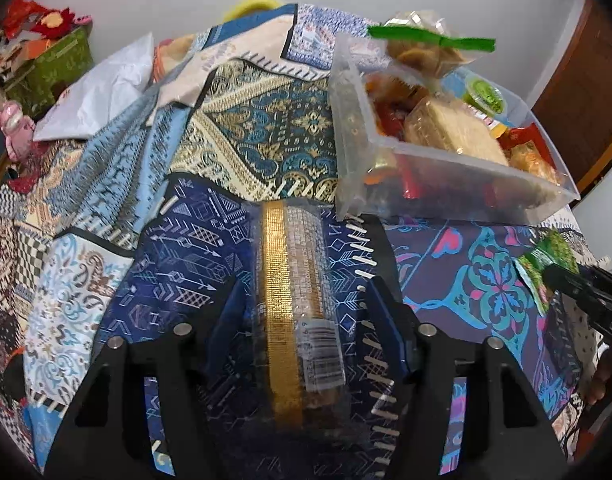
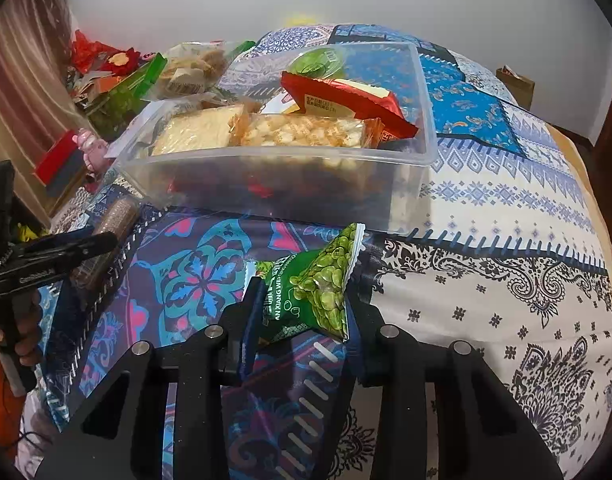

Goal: Organize snacks
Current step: 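Grasp the long barcode biscuit pack with the left tool while the right tool grasps the green pea bag, then lower the biscuit pack and green pea bag into the box and open both tools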

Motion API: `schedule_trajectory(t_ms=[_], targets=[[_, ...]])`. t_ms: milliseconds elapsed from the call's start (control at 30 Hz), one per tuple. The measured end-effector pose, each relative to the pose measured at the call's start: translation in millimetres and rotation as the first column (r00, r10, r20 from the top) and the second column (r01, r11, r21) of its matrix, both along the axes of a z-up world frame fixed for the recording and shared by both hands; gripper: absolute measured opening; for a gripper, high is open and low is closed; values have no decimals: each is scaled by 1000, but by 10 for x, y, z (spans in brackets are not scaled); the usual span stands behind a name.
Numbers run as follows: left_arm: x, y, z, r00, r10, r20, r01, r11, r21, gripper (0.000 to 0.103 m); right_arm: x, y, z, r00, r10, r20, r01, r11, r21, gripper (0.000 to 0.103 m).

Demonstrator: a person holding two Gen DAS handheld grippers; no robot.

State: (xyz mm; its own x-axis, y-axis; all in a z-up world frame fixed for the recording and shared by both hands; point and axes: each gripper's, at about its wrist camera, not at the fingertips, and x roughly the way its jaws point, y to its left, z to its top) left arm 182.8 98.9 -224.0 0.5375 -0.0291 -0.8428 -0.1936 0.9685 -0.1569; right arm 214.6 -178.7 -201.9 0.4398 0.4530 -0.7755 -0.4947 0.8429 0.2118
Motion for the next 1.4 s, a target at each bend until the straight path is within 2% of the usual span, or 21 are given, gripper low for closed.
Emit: schedule_trajectory(t_ms=[133,167,200,300,467,833,1067,1400], targets=[[14,34,-72,1000,11,-10,-11,1000,-17,51,-38,-28,32,1000,-3,6,3,1000,12,33],[3,40,-67,1000,14,-6,-14,1000,-10,43,-34,-26,41,1000,-3,9,3,1000,10,33],[-15,59,-65,1000,19,-5,-19,1000,-7,40,-36,-30,51,1000,-4,13,4,1000,12,33],[-79,108,-51,1000,23,-2,-23,999,-41,39,-44,-18,89,1000,-2,26,2,1000,11,33],[-206,65,57,1000,24,12,-24,1000,-19,39,-94,-1,196,998,6,55,-7,1000,20,33],[-337,-62,660,988,4,152,-5,1000,10,39,-129,-23,471,991,7,132,-14,999,52,33],[-114,-230,1052,968,-51,245,46,999,24,39,-13,-22,685,982,-13,187,-2,997,81,33],[383,-558,1224,947,-97,306,106,994,-15,39,264,69,869,968,-32,250,9,996,93,33]])
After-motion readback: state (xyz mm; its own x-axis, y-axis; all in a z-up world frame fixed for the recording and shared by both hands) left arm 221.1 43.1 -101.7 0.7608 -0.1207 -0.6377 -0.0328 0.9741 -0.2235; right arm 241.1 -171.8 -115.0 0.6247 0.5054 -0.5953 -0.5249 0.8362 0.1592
